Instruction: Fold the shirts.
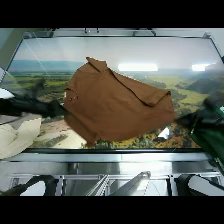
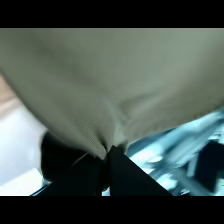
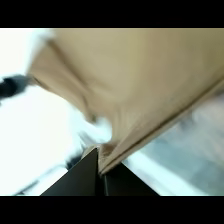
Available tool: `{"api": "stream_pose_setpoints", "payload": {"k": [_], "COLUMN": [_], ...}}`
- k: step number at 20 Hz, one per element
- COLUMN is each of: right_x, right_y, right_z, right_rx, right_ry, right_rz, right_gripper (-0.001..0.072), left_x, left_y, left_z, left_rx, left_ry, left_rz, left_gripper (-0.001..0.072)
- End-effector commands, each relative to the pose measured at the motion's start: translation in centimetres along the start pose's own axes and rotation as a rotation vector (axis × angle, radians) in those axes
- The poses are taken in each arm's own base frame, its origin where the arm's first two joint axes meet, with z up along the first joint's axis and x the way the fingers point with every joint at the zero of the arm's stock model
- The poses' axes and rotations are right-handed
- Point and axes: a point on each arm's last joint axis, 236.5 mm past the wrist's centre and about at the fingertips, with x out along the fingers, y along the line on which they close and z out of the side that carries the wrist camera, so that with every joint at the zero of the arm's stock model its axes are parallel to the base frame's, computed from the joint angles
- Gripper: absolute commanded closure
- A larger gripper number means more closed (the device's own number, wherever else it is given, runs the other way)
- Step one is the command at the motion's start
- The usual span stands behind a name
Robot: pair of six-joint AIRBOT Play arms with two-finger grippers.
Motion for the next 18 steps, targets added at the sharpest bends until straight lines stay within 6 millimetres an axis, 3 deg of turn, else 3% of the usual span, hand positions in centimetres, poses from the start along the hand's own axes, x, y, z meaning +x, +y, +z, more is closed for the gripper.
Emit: {"api": "stream_pose_setpoints", "payload": {"k": [1,2,3,5,6,8,11,13,15,18], "right_x": [-4.5,-6.0,-7.9,-11.6,-13.0,-14.8,-16.6,-17.2,-17.6,-15.3], "right_y": [17.9,23.4,29.4,39.5,43.3,47.6,50.7,50.9,49.5,45.8], "right_z": [1.8,1.4,0.6,-2.7,-5.0,-7.7,-8.7,-7.6,-5.3,-2.5], "right_rx": [-0.535,-0.701,-0.85,-1.062,-1.144,-1.239,-1.327,-1.344,-1.261,-1.174], "right_ry": [-0.241,-0.341,-0.482,-0.737,-0.829,-0.973,-1.105,-1.141,-1.134,-0.96], "right_rz": [0.207,0.21,0.242,0.327,0.349,0.314,0.211,0.08,0.006,-0.049], "right_gripper": [0.0697,0.0698,0.0698,0.0698,0.0699,0.0699,0.0698,0.0698,0.0699,0.0699], "left_x": [-12.4,-17.5,-21.8,-29.2,-32.0,-35.5,-38.6,-39.0,-38.9,-37.5], "left_y": [-19.9,-25.2,-29.2,-34.8,-36.9,-39.8,-43.1,-42.3,-40.8,-38.4], "left_z": [2.5,2.3,1.7,0.2,-0.7,-2.2,-4.1,-2.8,-1.0,0.3], "left_rx": [0.453,0.607,0.718,0.845,0.877,0.901,0.951,0.948,0.913,0.842], "left_ry": [-0.364,-0.525,-0.67,-0.928,-1.035,-1.155,-1.161,-1.1,-1.053,-0.939], "left_rz": [-0.409,-0.468,-0.482,-0.411,-0.37,-0.33,-0.463,-0.412,-0.32,-0.305], "left_gripper": [0.0675,0.0675,0.0675,0.0675,0.0675,0.0675,0.0675,0.0676,0.0676,0.0676]}}
